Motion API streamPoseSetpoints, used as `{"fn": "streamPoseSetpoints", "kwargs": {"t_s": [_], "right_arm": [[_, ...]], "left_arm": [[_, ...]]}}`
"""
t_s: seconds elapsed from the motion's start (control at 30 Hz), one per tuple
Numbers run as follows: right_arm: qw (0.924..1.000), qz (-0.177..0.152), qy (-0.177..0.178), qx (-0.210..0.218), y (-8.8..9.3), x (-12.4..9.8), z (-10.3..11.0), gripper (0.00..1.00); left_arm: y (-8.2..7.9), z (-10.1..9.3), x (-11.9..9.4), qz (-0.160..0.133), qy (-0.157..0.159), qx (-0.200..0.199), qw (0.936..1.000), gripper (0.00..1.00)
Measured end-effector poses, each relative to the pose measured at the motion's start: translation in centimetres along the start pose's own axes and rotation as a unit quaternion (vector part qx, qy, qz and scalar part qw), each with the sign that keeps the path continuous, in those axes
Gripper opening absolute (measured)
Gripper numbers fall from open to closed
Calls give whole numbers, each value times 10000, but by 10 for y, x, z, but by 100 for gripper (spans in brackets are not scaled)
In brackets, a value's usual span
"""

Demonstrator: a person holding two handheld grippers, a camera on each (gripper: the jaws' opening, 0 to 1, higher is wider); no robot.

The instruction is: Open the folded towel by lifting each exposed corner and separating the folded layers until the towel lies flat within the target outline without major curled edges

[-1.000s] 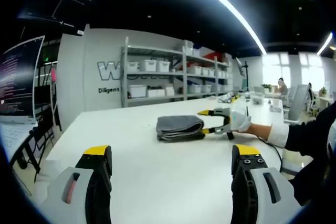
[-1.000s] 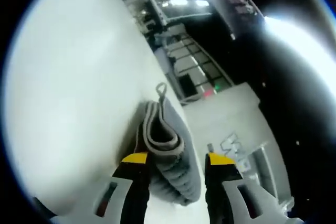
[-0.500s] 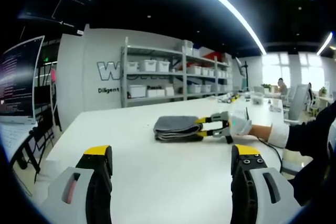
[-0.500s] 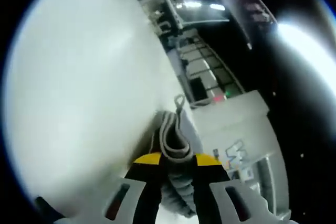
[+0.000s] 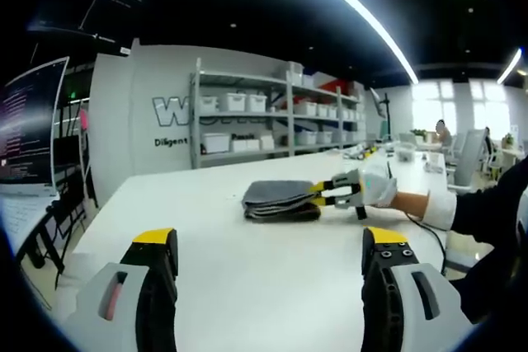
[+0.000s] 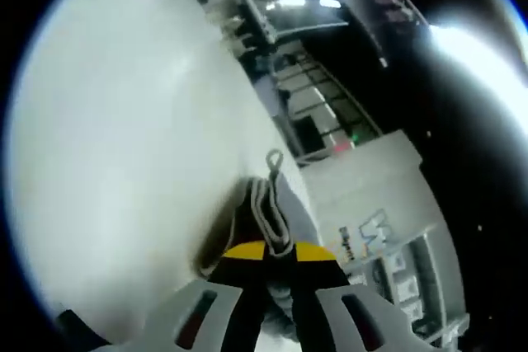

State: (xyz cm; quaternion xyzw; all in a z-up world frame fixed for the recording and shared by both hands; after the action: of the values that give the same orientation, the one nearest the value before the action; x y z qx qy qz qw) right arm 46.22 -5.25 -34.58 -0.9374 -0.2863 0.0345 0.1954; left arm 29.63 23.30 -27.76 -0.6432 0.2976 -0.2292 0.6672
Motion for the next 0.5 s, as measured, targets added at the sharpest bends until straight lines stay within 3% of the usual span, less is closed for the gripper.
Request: {"fn": "streamPoseSetpoints", "kwargs": {"t_s": [0.3, 0.5], "right_arm": [[9968, 15, -33, 796, -4, -2, -6, 1], [9888, -3, 48, 1492, -11, -6, -14, 1]], "left_arm": [[-1, -6, 4, -109, 257, 14, 9996, 92], [-3, -7, 6, -384, 389, -102, 9985, 91]]}}
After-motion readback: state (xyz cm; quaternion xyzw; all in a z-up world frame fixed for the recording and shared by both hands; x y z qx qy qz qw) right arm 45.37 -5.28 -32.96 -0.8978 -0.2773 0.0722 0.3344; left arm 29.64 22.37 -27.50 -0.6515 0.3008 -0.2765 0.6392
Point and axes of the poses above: the point that each gripper's makers call its tool centre point, and the gripper's own axes: x roughly forward along the fingers, z roughly to its left, y roughly out of its underside, the point moved 6 cm from there along -x, roughly backward along the fingers, and after that the axes turned 14 degrees about y, right-handed, at the moved point
